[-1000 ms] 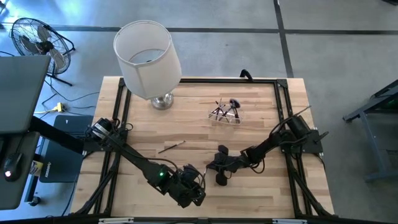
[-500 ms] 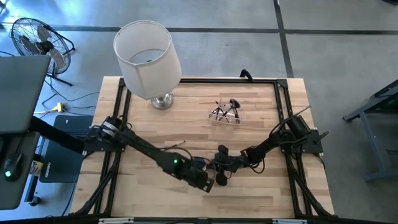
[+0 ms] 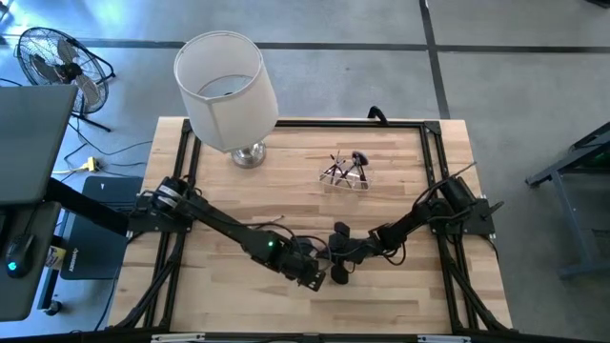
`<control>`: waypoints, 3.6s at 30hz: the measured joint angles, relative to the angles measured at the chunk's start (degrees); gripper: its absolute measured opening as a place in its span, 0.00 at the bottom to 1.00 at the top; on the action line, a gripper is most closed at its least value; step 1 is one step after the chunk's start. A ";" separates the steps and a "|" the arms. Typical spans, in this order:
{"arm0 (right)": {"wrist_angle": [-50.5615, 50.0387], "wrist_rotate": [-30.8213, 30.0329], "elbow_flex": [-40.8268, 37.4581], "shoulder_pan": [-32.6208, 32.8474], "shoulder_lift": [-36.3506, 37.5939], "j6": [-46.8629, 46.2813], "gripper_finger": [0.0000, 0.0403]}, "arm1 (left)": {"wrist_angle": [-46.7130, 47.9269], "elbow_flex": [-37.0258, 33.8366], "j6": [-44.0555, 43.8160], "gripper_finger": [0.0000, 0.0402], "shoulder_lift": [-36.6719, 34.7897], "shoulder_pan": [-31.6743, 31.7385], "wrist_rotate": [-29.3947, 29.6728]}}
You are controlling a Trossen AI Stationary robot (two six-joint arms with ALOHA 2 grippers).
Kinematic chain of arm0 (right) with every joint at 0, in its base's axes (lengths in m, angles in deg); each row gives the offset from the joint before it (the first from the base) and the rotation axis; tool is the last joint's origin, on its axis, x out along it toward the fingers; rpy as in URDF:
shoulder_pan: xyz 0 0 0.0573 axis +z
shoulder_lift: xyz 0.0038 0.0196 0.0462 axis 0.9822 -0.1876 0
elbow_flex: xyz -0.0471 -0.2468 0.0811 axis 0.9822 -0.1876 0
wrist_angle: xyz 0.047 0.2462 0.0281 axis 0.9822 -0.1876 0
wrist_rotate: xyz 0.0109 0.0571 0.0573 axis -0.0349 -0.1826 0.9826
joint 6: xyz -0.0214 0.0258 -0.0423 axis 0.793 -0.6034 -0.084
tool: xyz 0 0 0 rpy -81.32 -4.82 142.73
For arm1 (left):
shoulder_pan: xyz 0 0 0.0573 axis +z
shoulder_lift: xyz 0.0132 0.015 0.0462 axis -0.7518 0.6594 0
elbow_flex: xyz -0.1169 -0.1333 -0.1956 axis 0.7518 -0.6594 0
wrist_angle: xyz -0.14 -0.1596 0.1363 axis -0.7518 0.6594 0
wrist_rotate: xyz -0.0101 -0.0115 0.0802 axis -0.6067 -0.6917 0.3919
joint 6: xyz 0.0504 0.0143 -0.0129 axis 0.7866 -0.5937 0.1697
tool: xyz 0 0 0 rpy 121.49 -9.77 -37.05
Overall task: Pick & Place Makeup Supplies
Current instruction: Put the makeup brush into the transparent organizer
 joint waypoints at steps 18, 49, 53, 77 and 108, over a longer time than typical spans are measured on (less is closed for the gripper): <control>1.76 0.81 0.02 -0.47 -0.11 -0.20 0.00 | -4.14 0.14 2.35 0.37 7.40 -0.15 -6.35; 2.19 2.55 0.04 -0.49 -0.04 -1.49 0.00 | -5.28 0.00 9.09 0.37 7.68 1.56 -6.77; 2.32 2.87 0.04 -0.49 -0.04 -1.49 0.00 | -5.33 0.00 7.13 0.36 7.69 0.17 -2.11; -11.72 6.90 -0.13 -0.46 7.29 3.88 0.00 | -6.13 0.00 8.75 0.03 7.80 -0.27 -0.99; -12.28 -9.72 -20.90 14.14 43.17 -19.78 0.00 | -11.11 -14.01 -23.25 0.02 2.50 -21.18 65.46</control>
